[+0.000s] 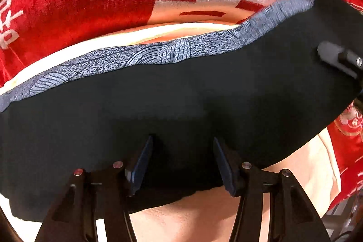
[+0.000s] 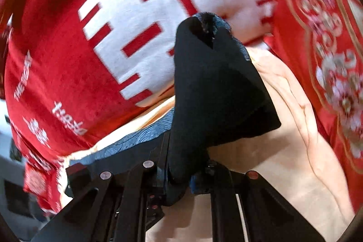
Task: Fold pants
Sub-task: 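Lift the held end and fold it over onto the band, open right gripper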
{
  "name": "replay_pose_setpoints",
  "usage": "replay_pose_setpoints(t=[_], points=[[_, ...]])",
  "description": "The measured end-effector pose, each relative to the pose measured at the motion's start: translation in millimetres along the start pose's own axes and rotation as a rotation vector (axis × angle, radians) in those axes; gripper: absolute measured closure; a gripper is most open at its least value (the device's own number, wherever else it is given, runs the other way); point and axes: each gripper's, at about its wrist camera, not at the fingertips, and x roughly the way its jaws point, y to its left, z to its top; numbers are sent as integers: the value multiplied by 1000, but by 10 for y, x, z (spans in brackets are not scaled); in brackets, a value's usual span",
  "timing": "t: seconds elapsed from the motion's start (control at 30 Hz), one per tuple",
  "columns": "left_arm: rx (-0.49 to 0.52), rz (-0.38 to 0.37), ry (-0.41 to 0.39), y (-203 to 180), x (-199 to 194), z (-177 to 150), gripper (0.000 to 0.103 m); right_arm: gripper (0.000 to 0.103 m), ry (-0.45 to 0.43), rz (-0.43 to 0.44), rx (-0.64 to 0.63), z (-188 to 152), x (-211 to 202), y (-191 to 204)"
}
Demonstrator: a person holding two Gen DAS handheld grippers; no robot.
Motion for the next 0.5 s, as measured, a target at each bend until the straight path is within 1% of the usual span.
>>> replay_pose_setpoints(t=[0.07, 0.13, 0.2, 0.27, 0.33, 0.37, 0.4, 0.47, 0.5], points=[[38, 0, -1, 56, -59, -62, 46, 89, 4, -23, -53, -17, 1, 184], [48, -16, 14, 89, -108, -66, 46, 89, 5, -45, -109, -52, -9, 384], [3, -52, 33, 269, -245, -83, 46, 89, 7, -73, -170, -92, -18, 589], [-35, -49, 31, 499, -412, -121, 46, 89, 15, -105, -245, -157, 10, 859], [-68, -21, 9, 820, -627, -190, 28, 89, 28, -134, -314, -258, 88, 1117], [-91, 0, -11, 992, -744, -229, 14, 89, 33, -143, -338, -306, 131, 1218], [-113, 17, -33, 1206, -875, -280, 13, 89, 42, -159, -371, -370, 201, 1352], [-130, 46, -31, 1524, -1023, -372, 13, 89, 66, -191, -437, -527, 389, 1620], [-142, 79, -25, 1763, -1104, -429, 13, 89, 77, -206, -466, -613, 498, 1739]])
